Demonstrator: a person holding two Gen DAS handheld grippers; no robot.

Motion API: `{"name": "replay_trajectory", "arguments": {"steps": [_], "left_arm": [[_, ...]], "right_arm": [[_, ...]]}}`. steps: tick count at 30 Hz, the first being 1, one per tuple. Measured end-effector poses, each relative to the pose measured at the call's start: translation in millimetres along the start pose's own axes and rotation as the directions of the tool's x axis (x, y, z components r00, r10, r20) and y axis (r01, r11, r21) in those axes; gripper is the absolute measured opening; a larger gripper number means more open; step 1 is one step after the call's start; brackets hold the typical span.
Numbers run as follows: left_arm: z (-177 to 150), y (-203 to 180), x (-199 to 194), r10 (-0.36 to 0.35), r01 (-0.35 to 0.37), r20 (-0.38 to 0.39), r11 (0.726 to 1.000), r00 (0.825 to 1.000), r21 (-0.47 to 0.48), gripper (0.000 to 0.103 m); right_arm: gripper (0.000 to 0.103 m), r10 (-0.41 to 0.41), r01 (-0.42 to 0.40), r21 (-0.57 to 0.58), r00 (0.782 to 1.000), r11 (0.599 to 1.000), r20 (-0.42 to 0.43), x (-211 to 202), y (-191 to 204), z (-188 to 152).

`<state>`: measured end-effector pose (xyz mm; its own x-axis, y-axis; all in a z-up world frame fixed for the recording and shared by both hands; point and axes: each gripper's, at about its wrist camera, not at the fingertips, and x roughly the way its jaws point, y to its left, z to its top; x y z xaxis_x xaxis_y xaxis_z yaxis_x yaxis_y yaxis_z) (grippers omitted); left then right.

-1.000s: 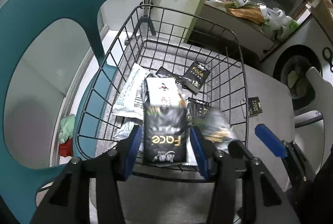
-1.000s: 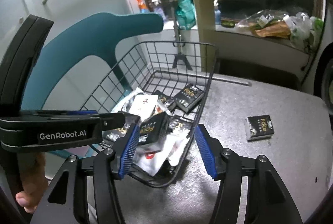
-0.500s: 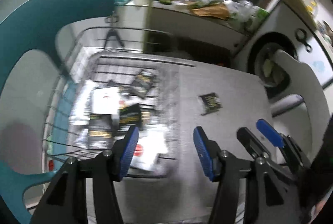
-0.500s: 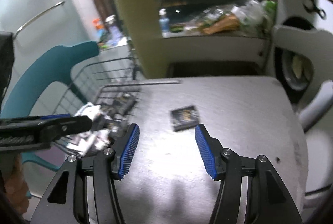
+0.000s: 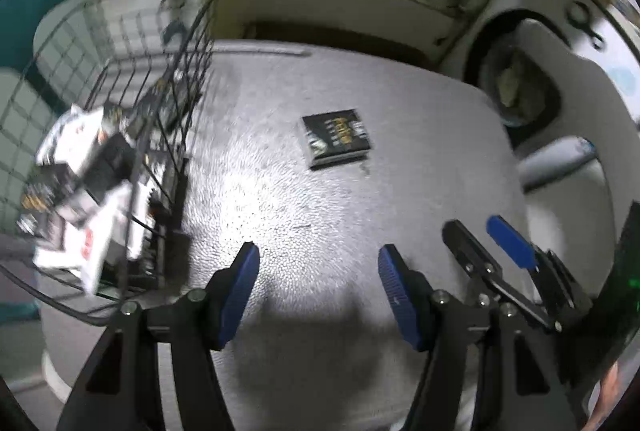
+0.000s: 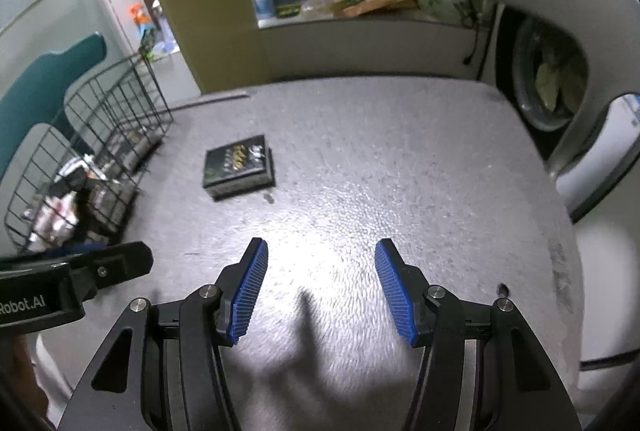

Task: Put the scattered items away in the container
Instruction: 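Return both grippers to the last Face pack on the table, then grasp the last black Face pack with the right gripper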

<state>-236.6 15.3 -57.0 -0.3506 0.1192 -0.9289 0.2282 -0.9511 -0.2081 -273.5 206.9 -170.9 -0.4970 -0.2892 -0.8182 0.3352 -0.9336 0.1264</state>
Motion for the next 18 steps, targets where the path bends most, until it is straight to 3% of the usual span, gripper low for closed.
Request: {"name": "replay_trajectory", "arguments": {"steps": [6,13,18], "left_arm": [[-10.7,14.4,35.3,0.053,-0.051,0.007,0.984,0.999,-0.172,0.067],[-14.1,34.0,50.1,0.19,-0.162,0.042,0.915,0.981,-0.371,0.067],[-14.9,56.2,55.4,0.194,-0.148,0.044,0.861,0.98,-0.487,0.067]], "right_arm": [[0.056,0.085,-0.082,-0.122,0.996,0.989,0.017,32.3,14.0,15.2],[0.056,0.12,-0.112,-0.211,0.992,0.971,0.026,60.0,39.4,36.9],[0.057,0.157,-0.152,-0.214,0.988,0.965,0.008,76.8,56.8,43.2]]}}
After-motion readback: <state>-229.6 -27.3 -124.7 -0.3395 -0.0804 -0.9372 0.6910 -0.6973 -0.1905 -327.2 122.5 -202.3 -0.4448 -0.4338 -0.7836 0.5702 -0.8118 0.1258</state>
